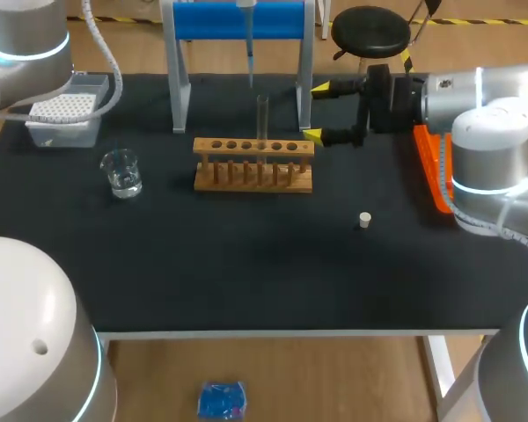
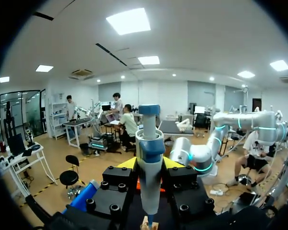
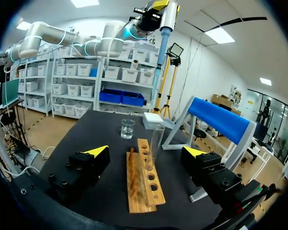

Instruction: Invert the test tube, pick up the pipette, mount the tip to pipette, aspirate from beaker and dispense into the tube, eject the tip, return the pipette, and cap with the stopper.

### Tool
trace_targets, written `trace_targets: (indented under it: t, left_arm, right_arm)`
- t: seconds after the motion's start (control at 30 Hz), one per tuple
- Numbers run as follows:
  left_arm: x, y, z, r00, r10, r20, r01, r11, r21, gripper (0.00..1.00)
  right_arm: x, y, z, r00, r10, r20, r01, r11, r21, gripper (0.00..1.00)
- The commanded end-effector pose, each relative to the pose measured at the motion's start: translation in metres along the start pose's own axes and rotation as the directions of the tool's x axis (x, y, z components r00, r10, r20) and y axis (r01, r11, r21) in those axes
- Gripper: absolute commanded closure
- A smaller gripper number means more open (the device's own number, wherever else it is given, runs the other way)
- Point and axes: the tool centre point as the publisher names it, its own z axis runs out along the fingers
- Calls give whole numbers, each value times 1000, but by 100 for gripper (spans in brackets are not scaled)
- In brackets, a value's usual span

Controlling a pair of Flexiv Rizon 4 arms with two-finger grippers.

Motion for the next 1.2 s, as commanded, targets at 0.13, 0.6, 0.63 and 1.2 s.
trace_targets:
  t: [0.13,0.6,0.63,1.2]
  left_arm:
    - [-16,12,10,1000,-23,-18,23,1000,-1,100]
    - [-29,25,16,999,-47,-26,47,999,15,100]
    - [-29,26,16,999,-48,-26,49,999,15,100]
    - [-30,24,15,999,-34,-27,35,999,30,100]
  right_arm:
    - [0,-1,0,1000,-1,2,1,1000,-1,0]
    - [0,-1,0,1000,-1,2,1,1000,-1,0]
    - [0,-1,0,1000,-1,2,1,1000,-1,0]
    - [0,-1,0,1000,-1,2,1,1000,-1,0]
